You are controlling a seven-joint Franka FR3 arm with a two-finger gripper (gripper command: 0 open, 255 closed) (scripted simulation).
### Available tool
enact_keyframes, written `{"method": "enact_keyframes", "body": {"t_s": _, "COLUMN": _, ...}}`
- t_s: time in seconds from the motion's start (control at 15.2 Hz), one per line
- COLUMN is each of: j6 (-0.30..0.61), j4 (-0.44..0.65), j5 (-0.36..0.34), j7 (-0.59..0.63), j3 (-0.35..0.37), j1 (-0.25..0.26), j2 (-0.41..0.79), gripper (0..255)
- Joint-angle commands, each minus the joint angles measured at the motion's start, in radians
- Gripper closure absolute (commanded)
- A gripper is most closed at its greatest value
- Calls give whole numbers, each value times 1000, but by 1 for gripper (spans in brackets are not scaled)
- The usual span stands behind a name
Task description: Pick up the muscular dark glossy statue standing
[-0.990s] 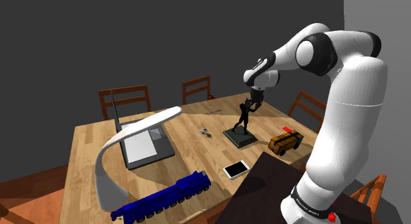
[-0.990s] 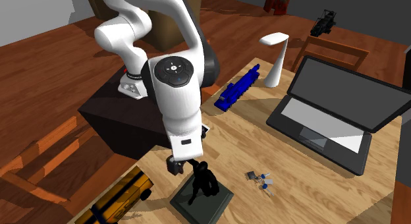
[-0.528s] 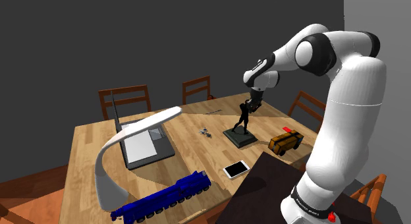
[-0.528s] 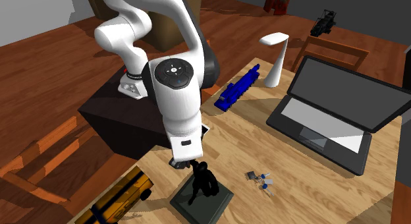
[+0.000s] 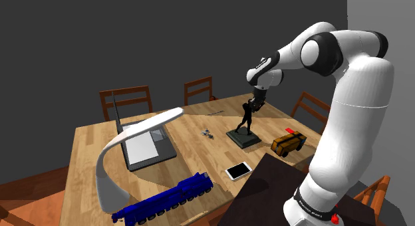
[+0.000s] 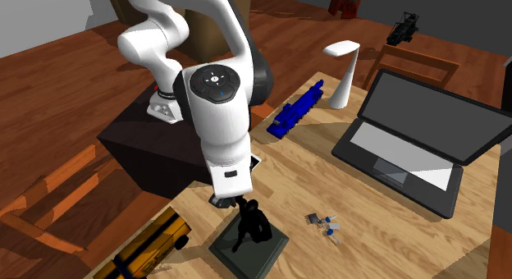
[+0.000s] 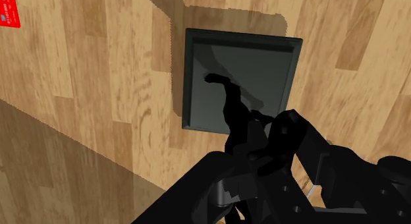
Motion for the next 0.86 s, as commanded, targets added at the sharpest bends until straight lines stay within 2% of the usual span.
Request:
{"method": "enact_keyframes", "body": {"t_s": 0.0, "j6": -26, "j4": 9, "j5": -15, "j7": 11, "j3": -5, "j1": 5, "j2": -21, "gripper": 255}}
{"method": "enact_keyframes", "body": {"t_s": 0.66, "j6": -147, "j4": 62, "j5": -69, "j7": 47, "j3": -18, "j1": 17, "j2": -100, "gripper": 255}}
{"method": "enact_keyframes", "body": {"t_s": 0.79, "j6": -149, "j4": 63, "j5": -70, "j7": 48, "j3": -18, "j1": 17, "j2": -101, "gripper": 255}}
